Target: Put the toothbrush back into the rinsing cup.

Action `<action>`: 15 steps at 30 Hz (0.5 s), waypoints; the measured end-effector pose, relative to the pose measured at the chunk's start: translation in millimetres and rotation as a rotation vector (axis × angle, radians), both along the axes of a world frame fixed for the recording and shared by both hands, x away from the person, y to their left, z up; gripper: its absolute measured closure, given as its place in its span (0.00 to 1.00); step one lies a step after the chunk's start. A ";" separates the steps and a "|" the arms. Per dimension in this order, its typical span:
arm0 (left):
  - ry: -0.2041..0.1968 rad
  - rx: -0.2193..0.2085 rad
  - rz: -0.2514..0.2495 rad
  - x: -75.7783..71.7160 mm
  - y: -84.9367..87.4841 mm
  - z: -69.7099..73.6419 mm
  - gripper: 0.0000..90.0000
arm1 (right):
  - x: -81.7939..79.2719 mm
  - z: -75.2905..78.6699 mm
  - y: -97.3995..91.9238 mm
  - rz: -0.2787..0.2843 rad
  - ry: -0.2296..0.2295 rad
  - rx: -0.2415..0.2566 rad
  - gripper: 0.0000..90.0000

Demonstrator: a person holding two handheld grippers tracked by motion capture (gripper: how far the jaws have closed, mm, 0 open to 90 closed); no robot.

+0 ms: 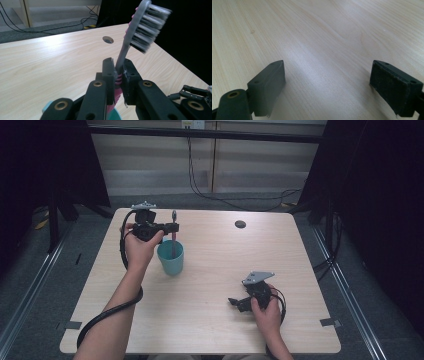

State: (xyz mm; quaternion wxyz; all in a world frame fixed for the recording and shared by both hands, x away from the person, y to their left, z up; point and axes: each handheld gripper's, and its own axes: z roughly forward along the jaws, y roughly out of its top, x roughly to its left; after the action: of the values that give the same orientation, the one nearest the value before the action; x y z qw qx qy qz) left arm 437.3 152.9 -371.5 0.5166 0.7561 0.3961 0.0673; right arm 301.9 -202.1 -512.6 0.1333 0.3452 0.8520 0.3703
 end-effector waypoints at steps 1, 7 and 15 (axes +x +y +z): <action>0.001 0.004 0.000 -0.3 -0.1 -1.2 0.92 | -0.1 0.0 0.1 0.000 -0.001 0.000 0.14; 0.005 0.006 0.003 -0.5 -1.8 -8.4 0.92 | -0.6 0.1 0.5 0.003 0.004 0.001 0.14; 0.002 0.013 0.005 -1.0 -2.6 -13.3 0.92 | -0.3 -0.1 0.8 0.011 -0.002 0.001 0.14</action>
State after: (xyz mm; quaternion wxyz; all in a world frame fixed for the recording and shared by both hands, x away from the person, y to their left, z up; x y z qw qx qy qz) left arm 436.4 150.2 -384.8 0.5109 0.7586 0.3983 0.0705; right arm 301.6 -201.3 -512.7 0.1320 0.3402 0.8535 0.3719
